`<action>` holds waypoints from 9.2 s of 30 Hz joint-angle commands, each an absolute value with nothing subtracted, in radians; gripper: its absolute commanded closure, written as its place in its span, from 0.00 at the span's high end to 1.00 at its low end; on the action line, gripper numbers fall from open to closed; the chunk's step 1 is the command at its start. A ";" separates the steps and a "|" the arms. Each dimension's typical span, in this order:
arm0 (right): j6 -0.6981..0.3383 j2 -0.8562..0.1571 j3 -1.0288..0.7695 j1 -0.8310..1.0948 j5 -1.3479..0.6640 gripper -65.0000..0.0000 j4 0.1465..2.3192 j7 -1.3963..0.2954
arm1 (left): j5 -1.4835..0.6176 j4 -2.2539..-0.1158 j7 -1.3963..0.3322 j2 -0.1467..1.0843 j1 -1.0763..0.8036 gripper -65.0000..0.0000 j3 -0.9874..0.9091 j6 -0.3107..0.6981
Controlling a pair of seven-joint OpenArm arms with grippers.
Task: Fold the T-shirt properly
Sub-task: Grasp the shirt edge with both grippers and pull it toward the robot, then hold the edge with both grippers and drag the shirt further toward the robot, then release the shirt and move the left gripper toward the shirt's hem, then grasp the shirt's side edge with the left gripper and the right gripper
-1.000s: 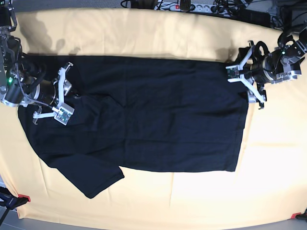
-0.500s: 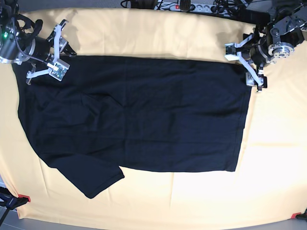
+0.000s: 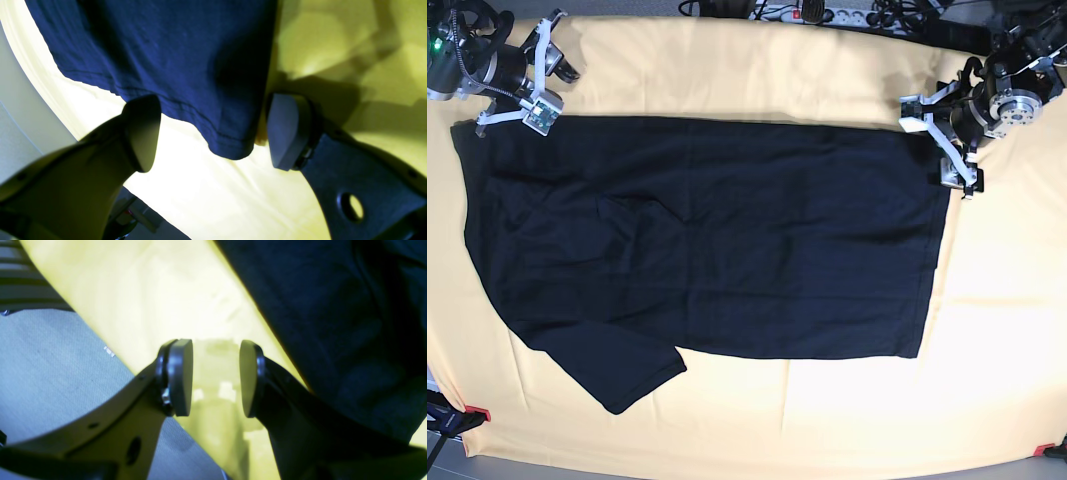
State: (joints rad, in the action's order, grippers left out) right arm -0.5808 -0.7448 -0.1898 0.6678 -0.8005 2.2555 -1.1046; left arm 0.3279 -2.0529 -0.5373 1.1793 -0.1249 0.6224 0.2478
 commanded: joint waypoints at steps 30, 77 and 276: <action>-0.597 -0.759 -0.199 0.668 -0.708 0.37 2.270 -1.081 | 0.229 -2.007 -0.447 1.145 -0.019 0.11 0.614 0.276; -0.643 -0.795 -0.196 0.426 -0.344 0.53 1.778 -0.803 | 0.253 -2.008 -0.494 1.147 -0.019 0.00 0.614 0.258; -0.481 -0.903 -0.517 0.600 -0.830 0.55 2.075 -1.136 | -0.910 -0.947 -0.929 0.439 0.458 0.67 -0.068 0.487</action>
